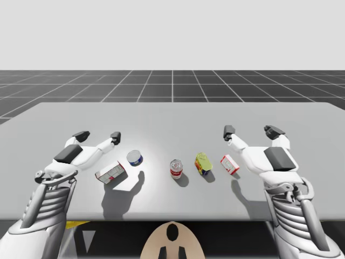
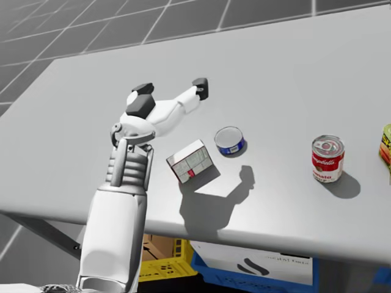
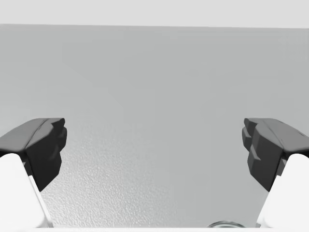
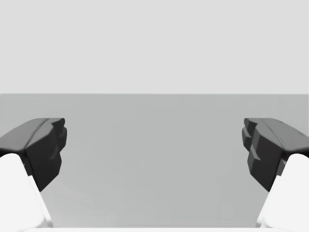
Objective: Pick up the pudding box and lift it.
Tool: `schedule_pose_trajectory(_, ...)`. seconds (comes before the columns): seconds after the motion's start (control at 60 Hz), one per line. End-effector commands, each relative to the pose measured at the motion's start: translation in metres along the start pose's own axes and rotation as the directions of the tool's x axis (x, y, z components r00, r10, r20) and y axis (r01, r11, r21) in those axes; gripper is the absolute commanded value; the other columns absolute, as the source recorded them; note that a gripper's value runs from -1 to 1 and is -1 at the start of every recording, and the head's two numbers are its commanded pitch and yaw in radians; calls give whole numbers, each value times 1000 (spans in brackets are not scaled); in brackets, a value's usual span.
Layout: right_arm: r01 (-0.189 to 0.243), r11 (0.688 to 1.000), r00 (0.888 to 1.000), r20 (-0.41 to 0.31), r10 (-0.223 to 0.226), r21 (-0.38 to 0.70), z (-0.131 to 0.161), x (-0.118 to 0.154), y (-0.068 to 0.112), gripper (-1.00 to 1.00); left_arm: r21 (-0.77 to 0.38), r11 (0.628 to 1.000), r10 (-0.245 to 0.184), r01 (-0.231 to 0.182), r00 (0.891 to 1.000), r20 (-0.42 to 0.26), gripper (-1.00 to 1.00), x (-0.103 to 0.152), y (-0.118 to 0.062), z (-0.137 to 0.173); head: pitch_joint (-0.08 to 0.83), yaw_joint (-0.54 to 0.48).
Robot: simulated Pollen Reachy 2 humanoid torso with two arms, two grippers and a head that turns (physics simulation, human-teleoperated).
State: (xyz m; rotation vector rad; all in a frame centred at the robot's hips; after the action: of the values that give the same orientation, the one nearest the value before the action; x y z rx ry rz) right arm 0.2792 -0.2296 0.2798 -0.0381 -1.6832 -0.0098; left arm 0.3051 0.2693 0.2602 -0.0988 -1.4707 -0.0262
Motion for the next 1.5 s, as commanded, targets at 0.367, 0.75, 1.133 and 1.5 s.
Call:
schedule_pose_trajectory(0.367, 11, 1000, 1000, -14, -11, -2, 1, -1, -1, -1000, -320, 943, -117, 93, 991, -58, -1000, 27, 36, 46, 678, 442)
schedule_pose_trajectory(0.75, 11, 1000, 1000, -16, -11, -8, 0, -2, -1, -1000, -608, 784, -273, 121, 948, -164, -1000, -13, 99, 85, 683, 443)
schedule_pose_trajectory(1.133, 13, 1000, 1000, -14, -13, -7, 0, -2, -2, -1000, -694, 708, -353, 128, 916, -192, -1000, -59, 88, 85, 686, 438)
schedule_pose_trajectory(1.5, 6, 1000, 1000, -10, -6, -11, -2, -2, -4, -1000, -681, 725, -362, 102, 898, -250, -1000, -77, 69, 38, 698, 420)
